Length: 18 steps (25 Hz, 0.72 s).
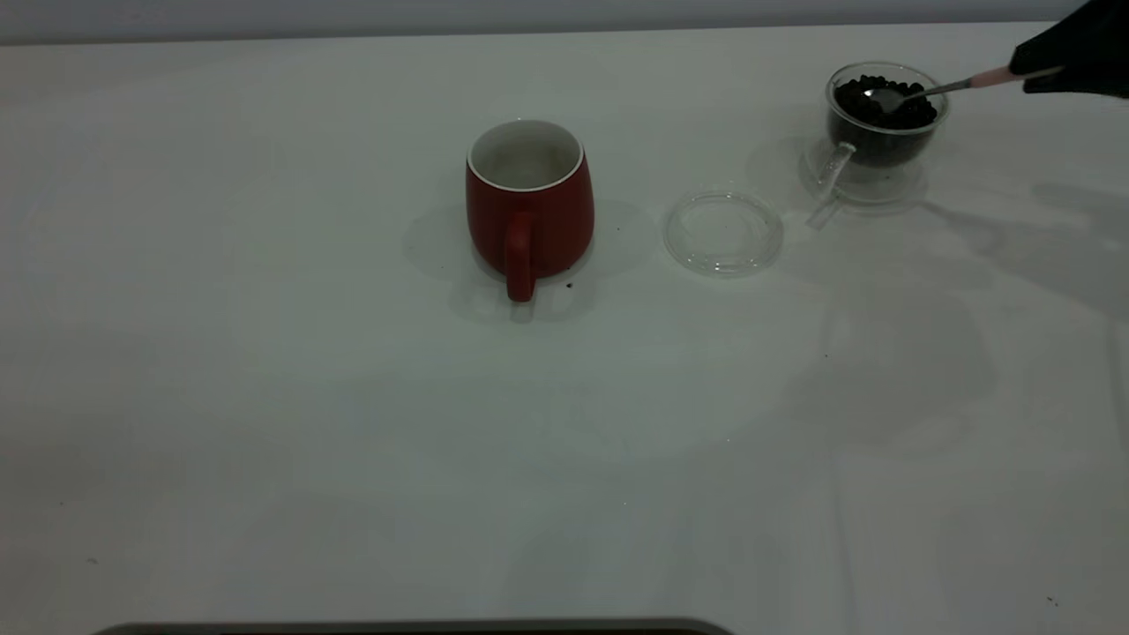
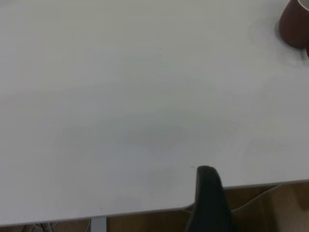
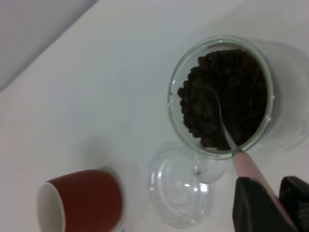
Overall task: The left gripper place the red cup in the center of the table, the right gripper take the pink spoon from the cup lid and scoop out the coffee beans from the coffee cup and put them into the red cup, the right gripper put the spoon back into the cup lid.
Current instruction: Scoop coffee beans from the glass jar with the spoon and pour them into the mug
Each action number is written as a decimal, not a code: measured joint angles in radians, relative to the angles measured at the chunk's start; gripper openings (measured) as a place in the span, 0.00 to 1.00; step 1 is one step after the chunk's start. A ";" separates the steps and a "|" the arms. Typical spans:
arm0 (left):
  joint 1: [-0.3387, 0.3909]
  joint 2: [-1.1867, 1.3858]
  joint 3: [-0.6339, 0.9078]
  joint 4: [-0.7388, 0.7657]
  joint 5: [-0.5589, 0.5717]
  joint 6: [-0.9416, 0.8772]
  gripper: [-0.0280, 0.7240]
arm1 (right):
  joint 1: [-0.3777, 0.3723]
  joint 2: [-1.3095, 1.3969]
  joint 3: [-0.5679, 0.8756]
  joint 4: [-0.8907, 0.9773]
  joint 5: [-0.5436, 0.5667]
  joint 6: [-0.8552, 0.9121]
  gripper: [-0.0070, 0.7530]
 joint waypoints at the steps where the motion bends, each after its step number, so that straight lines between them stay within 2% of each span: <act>1: 0.000 0.000 0.000 0.000 0.000 0.000 0.79 | 0.000 0.008 0.000 0.017 0.009 0.000 0.16; 11: 0.000 0.000 0.000 0.000 0.000 0.000 0.79 | -0.002 0.079 0.000 0.126 0.084 0.000 0.16; 18: 0.000 0.000 0.000 0.000 0.000 0.001 0.79 | -0.026 0.139 0.000 0.168 0.175 0.000 0.16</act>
